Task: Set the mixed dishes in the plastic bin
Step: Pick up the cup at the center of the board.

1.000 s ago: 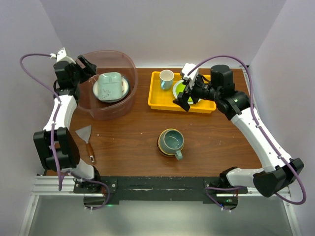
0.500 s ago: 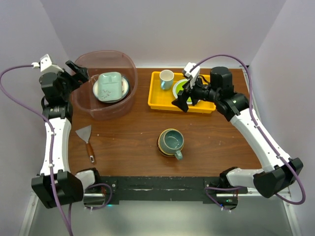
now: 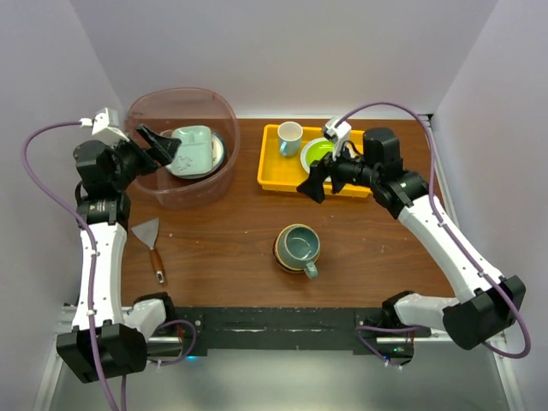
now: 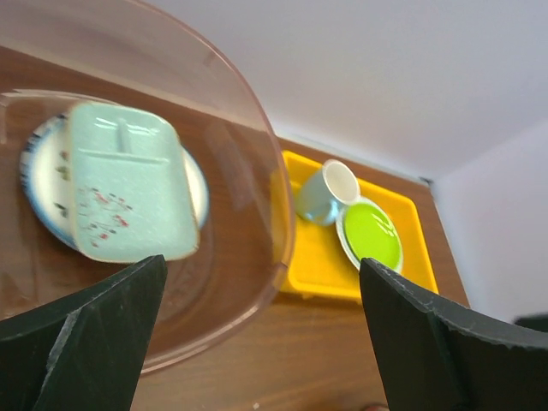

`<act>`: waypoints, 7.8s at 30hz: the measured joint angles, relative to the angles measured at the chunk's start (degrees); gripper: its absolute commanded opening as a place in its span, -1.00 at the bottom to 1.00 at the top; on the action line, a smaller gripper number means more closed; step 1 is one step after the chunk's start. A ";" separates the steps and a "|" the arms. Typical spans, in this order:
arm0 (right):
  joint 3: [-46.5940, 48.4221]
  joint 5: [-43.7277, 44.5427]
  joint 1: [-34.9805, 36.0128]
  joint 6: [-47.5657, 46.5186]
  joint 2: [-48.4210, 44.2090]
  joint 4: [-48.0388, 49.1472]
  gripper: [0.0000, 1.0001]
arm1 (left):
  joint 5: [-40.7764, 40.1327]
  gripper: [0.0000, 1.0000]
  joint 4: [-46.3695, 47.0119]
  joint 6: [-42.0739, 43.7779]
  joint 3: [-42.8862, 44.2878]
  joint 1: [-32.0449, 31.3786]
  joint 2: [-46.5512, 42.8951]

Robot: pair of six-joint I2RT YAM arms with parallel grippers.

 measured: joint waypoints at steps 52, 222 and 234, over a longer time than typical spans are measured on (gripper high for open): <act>-7.04 -1.90 0.00 -9.51 3.50 -8.07 0.79 | 3.32 1.00 -0.46 -5.90 -13.51 -26.49 -10.23; 23.85 16.81 6.71 -16.98 19.02 -28.15 -1.00 | -10.69 1.00 -7.96 -0.31 -3.06 -37.38 -5.90; 25.64 15.87 1.66 -6.58 23.74 -27.12 -1.00 | -24.06 0.99 -6.38 9.92 -3.06 -52.04 -1.90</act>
